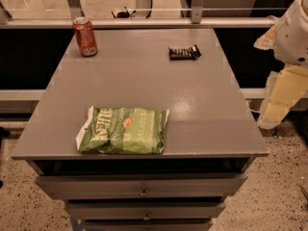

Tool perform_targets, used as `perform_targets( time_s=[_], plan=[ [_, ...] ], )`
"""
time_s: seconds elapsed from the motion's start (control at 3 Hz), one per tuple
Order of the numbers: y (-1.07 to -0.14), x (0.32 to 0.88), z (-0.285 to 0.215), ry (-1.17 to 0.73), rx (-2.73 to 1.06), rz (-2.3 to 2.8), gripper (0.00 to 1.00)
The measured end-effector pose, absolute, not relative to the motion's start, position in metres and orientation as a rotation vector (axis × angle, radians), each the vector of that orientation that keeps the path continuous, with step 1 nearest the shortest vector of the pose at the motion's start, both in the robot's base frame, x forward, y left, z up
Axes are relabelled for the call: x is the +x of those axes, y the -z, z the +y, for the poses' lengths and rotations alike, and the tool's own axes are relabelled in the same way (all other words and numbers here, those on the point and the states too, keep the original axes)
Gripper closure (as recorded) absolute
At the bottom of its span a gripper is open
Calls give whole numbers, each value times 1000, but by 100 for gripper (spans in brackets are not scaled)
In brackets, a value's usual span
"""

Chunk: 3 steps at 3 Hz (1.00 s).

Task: Move rxbar chocolate near green jalapeno chip bag

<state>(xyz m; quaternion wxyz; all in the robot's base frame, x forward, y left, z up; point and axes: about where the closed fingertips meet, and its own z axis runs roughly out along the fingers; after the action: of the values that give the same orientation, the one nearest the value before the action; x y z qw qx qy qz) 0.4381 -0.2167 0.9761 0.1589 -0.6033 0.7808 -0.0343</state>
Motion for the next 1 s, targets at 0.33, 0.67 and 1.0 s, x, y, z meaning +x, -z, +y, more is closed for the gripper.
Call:
perform_targets(
  time_s=[0.33,0.67,1.0],
  plan=[
    [-978,440,-215,98,-1716,2222,0],
    [-978,443,-215,97,-1709,2216,0],
    [-978,488,-207,67,-1634,2144,0]
  ],
)
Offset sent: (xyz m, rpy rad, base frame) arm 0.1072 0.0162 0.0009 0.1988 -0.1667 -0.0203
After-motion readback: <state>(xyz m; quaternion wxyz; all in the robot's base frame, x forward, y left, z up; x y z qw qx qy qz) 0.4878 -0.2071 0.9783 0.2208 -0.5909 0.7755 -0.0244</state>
